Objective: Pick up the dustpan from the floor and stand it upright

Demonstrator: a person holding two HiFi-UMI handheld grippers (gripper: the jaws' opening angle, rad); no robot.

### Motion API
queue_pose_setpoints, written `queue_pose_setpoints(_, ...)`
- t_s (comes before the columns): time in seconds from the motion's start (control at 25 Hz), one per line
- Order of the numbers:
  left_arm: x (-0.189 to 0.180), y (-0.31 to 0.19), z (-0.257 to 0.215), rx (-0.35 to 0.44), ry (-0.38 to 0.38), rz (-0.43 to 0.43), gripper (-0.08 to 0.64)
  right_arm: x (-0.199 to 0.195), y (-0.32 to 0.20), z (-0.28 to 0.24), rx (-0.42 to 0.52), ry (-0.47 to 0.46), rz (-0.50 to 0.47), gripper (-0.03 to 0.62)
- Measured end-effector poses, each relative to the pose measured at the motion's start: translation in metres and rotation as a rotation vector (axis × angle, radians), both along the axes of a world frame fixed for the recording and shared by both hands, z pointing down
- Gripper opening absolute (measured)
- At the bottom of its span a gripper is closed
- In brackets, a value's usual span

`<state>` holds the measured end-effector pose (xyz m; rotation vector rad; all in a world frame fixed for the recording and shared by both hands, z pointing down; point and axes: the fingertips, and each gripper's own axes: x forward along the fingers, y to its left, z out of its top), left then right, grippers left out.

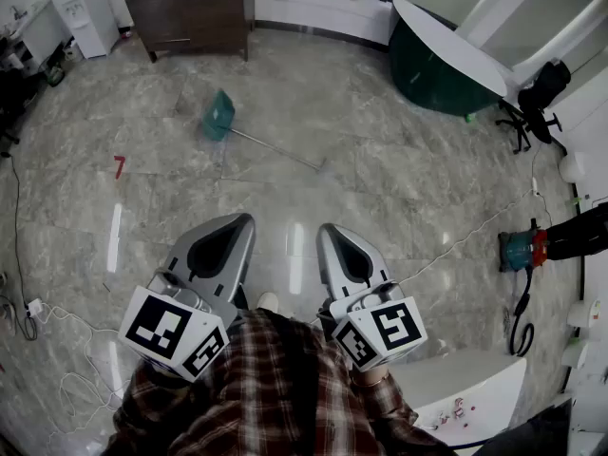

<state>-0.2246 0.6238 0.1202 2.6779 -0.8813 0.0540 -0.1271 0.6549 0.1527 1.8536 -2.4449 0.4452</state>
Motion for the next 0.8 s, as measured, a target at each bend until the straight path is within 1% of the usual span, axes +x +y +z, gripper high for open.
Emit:
queue_pose_setpoints(0.16,-0.012,-0.045,0.008,-0.003,-0.011,0.000,0.000,-0.007,-0.045,0.009,-0.012,-0.004,0.016,0.011)
queue_pose_setpoints(0.32,-0.029,-0.104,0.015,-0.016,-0.015,0.009,0.000,-0.020,-0.100,0.016,-0.026,0.003,0.039,0.011)
queue_pose_setpoints(0.52,-0.041,-0.179,0.014,-0.010,-0.013,0.051,0.000,-0.036,-0.172,0.013,-0.031,0.029,0.060,0.011)
queue_pose_setpoints(0.64,-0.043,-0.217,0.010,-0.001,-0.011,0.090,0.000,-0.038,-0.210,0.010,-0.031,0.041,0.097,0.011)
queue_pose_setpoints(0.8,-0.049,-0.252,0.012,0.002,-0.005,0.132,0.000,-0.035,-0.239,0.015,-0.028,0.023,0.175,0.011)
